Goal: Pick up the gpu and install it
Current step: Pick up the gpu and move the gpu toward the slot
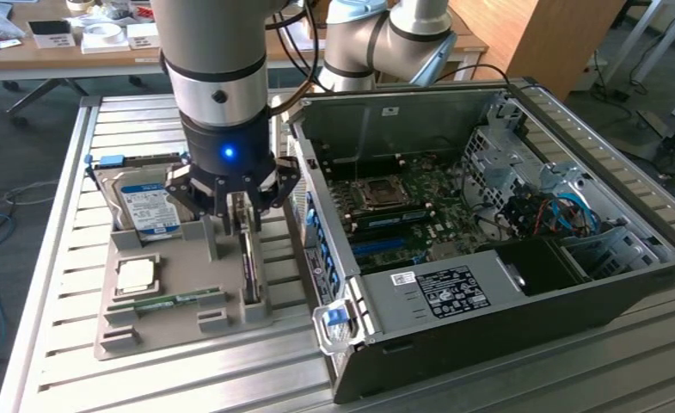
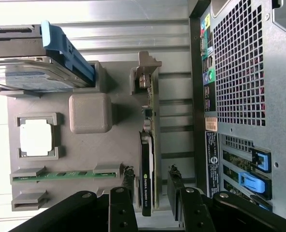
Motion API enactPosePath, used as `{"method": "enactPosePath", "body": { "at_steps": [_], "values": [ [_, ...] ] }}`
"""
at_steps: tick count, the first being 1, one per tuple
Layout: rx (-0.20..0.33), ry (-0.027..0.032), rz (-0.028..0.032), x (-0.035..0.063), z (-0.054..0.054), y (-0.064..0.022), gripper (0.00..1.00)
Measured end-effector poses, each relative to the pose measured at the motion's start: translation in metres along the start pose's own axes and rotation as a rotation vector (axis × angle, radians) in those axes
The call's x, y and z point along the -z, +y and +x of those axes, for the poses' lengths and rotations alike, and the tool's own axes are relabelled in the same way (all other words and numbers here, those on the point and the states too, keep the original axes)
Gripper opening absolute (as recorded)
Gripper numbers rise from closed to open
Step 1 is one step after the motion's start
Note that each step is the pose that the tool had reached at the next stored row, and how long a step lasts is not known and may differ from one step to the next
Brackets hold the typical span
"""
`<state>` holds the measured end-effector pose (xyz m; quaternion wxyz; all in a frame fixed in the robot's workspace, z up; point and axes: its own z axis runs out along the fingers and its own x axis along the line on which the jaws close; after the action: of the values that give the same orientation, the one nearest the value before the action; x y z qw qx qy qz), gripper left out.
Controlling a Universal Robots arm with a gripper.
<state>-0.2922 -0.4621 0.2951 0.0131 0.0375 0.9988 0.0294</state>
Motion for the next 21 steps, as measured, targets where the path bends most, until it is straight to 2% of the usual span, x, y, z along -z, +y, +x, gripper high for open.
{"method": "enactPosePath", "body": {
  "at_steps": [8,15,21],
  "values": [
    [0.0,-0.0001,-0.0014,-0.0077,0.0,-0.0004,0.42],
    [0.001,-0.0002,-0.0017,-0.0095,0.0,-0.0005,0.42],
    [0.001,-0.0001,-0.0015,-0.0172,0.0,-0.0009,0.42]
  ]
}}
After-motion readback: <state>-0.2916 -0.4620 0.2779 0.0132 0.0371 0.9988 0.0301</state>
